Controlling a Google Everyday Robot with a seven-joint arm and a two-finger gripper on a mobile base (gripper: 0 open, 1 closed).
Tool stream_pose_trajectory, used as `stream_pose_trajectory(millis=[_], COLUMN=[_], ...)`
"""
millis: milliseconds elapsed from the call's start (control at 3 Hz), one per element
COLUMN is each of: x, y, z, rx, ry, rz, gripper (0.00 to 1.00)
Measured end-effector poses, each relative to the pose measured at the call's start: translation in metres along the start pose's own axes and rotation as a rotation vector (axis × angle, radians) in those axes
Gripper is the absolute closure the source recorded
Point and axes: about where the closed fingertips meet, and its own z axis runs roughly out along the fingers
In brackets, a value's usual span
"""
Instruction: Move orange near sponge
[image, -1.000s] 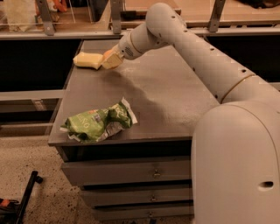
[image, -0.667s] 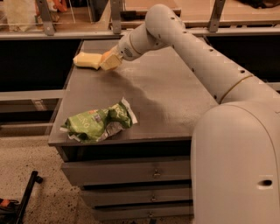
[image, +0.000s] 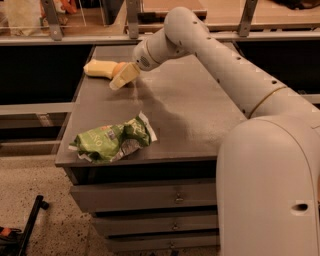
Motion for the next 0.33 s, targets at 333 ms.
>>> stream_pose_trajectory(millis=[333], x=[0.0], y=[0.0001], z=[0.0001], rx=[0.0], ry=[0.0], rz=[0.0], gripper=[0.0])
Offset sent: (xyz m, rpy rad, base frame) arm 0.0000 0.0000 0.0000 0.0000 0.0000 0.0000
